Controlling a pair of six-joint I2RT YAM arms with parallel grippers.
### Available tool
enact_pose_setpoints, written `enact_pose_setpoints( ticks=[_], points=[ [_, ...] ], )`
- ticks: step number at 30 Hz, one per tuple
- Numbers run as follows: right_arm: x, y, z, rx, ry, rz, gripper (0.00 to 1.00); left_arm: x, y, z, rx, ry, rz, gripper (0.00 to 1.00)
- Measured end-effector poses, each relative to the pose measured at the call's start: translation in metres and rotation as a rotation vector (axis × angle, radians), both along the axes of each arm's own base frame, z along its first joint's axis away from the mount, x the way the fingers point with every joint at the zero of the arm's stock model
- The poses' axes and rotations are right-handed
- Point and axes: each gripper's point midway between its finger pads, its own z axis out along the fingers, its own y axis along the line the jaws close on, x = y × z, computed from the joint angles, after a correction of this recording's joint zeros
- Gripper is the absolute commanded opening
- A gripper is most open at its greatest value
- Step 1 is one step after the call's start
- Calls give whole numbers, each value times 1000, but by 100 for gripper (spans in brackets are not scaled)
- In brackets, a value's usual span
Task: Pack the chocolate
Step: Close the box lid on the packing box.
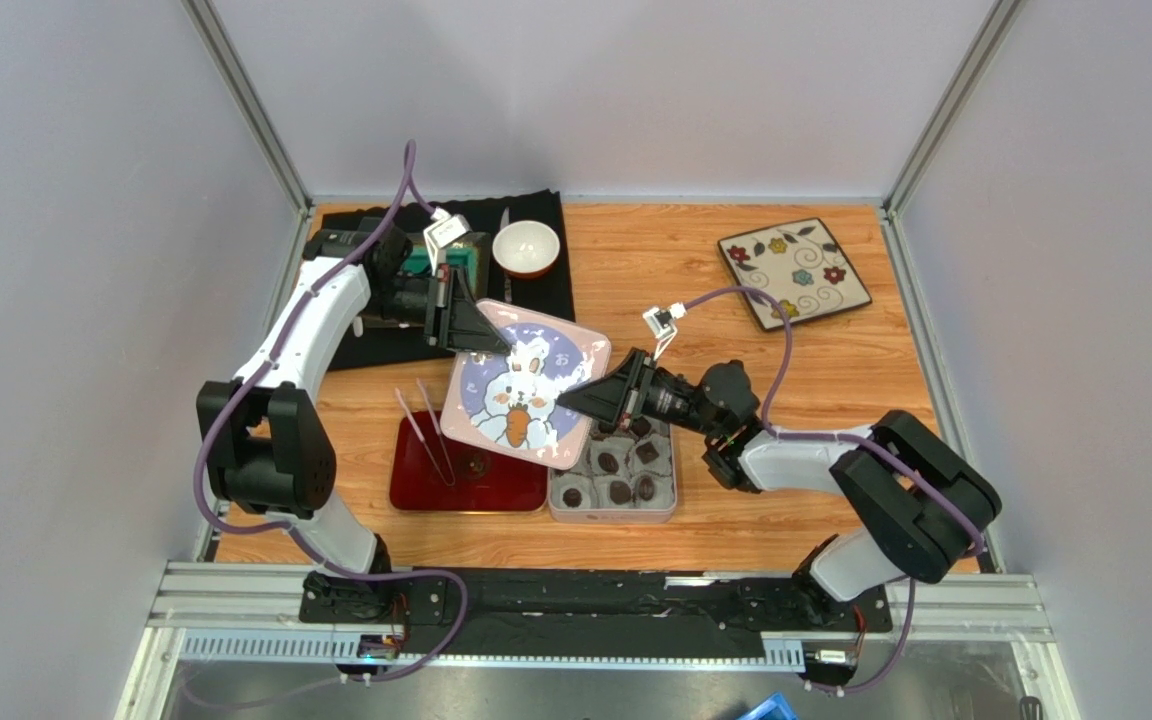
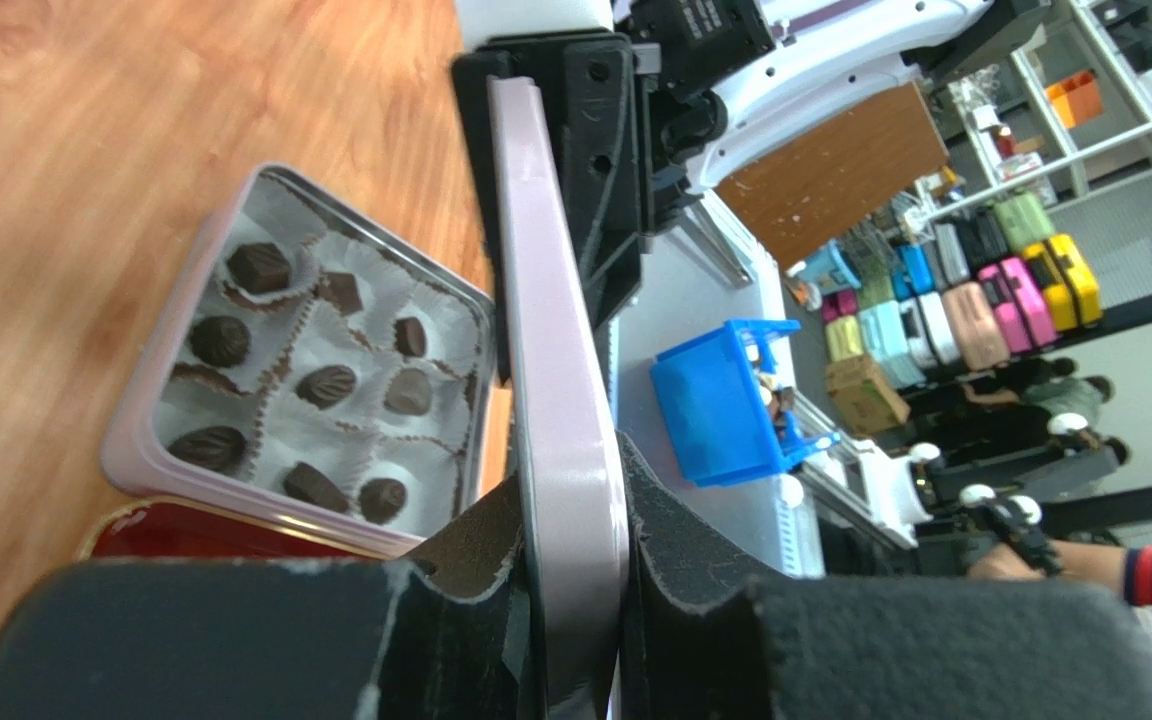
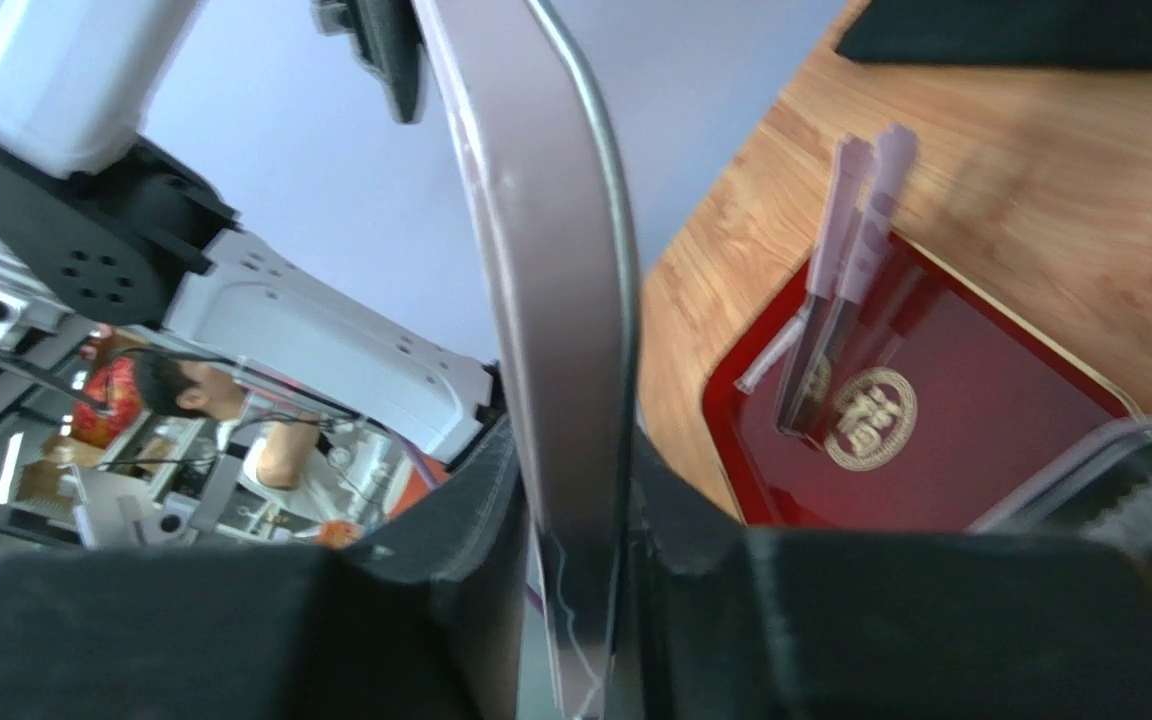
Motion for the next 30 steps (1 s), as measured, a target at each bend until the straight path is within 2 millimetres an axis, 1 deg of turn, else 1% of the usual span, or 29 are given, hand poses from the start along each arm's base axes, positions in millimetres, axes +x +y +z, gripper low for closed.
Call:
enact_pose_setpoints(
  ticks=[1,2,3,4,6,8,9,11,14,17,20,22,24,26,28,30],
  points=[
    [-2,0,3,20,12,14,13,1,0,0,-1,-9,2,6],
    [-5,0,7,45,19,25,13,2,1,0,-3,-18,3,13],
    [-7,-1,12,69,24,30,12,3,1,1,-4,-19,6,34],
    [-8,-2,14,83,34,33,11,2,1,2,-6,-5,6,45],
    [-11,-3,17,101,56,39,10,0,0,2,-5,5,4,58],
    [-12,-6,23,120,81,39,8,-1,0,2,-3,24,2,63],
    [-12,-9,27,135,95,37,7,-2,-1,3,-2,38,3,89],
    [-10,-20,41,168,96,23,7,-2,-1,3,1,56,4,91],
    [-8,-40,70,225,70,-5,7,-4,-1,5,2,61,4,91],
    [-13,-56,95,253,41,-24,5,-10,0,14,-2,22,5,92],
    [-18,-64,107,215,53,-20,4,-19,6,29,-10,-38,27,92],
    [-20,-71,109,167,76,-21,6,-22,14,38,-18,-99,60,93],
    [-17,-75,104,103,106,-32,5,-26,21,41,-27,-141,89,93],
    [-16,-77,91,36,159,-31,5,-32,25,34,-25,-149,111,93],
    [-17,-77,67,-33,237,-13,5,-38,26,12,7,-138,130,93],
    [-18,-75,39,-102,335,21,5,-43,29,-17,70,-131,160,94]
  ],
)
